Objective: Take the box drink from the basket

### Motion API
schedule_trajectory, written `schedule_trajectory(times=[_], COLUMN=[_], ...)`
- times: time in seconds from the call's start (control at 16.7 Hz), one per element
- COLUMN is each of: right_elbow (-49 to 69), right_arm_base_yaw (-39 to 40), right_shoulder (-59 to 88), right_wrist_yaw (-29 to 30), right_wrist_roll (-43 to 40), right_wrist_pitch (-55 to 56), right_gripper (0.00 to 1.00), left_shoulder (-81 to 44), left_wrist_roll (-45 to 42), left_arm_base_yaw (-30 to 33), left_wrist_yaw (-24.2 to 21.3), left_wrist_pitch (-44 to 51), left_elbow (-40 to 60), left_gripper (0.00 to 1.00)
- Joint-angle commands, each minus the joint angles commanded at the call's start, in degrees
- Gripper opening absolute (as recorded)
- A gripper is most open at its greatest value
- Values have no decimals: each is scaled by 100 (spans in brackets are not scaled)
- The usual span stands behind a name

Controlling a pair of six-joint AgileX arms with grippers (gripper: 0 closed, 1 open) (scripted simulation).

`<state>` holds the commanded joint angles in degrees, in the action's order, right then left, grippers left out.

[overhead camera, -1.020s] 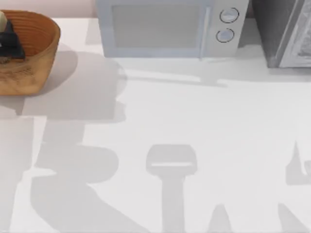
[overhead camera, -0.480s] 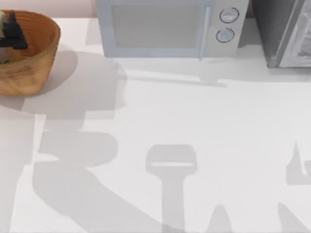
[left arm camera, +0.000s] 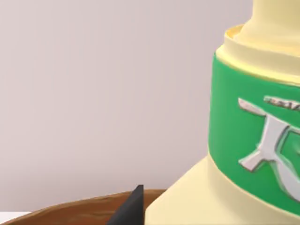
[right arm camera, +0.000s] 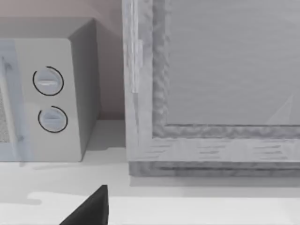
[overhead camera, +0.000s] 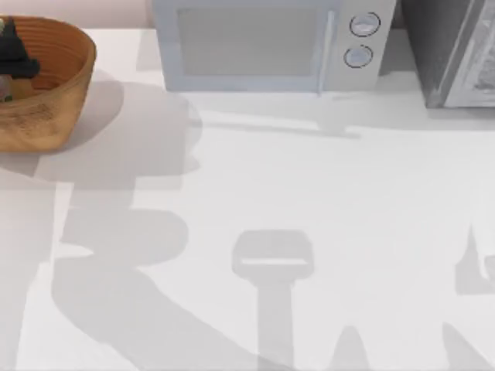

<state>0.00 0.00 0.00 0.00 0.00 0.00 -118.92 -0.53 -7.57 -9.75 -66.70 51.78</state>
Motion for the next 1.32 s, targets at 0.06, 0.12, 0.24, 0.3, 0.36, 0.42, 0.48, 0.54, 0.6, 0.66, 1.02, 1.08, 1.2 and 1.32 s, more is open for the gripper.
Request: schedule_trajectory(times=[0.06,0.12,0.24,0.3,0.36,0.42,0.48,0.54,0.6,0.66,1.02,1.08,1.2,1.32], right_elbow=[0,0,0,0,0,0,0,0,0,0,0,0,0,0], right_arm_base_yaw=[0,0,0,0,0,0,0,0,0,0,0,0,0,0], right_shoulder=[0,0,0,0,0,0,0,0,0,0,0,0,0,0], right_wrist_yaw=[0,0,0,0,0,0,0,0,0,0,0,0,0,0], right_wrist_roll=[0,0,0,0,0,0,0,0,0,0,0,0,0,0], right_wrist_pitch=[0,0,0,0,0,0,0,0,0,0,0,0,0,0], right_gripper=[100,100,100,100,100,100,100,100,100,100,100,100,100,100], left_shoulder=[0,0,0,0,0,0,0,0,0,0,189,277,546,890], left_wrist_roll=[0,0,0,0,0,0,0,0,0,0,-17,-16,-20,-25], left_arm_base_yaw=[0,0,0,0,0,0,0,0,0,0,-36,-36,-34,-32], left_wrist_yaw=[0,0,0,0,0,0,0,0,0,0,0,2,8,14], left_wrist_pitch=[0,0,0,0,0,0,0,0,0,0,96,228,663,1297], left_elbow=[0,0,0,0,0,0,0,0,0,0,27,85,284,547], left_gripper=[40,32,17,10,2,0,0,0,0,0,0,0,0,0])
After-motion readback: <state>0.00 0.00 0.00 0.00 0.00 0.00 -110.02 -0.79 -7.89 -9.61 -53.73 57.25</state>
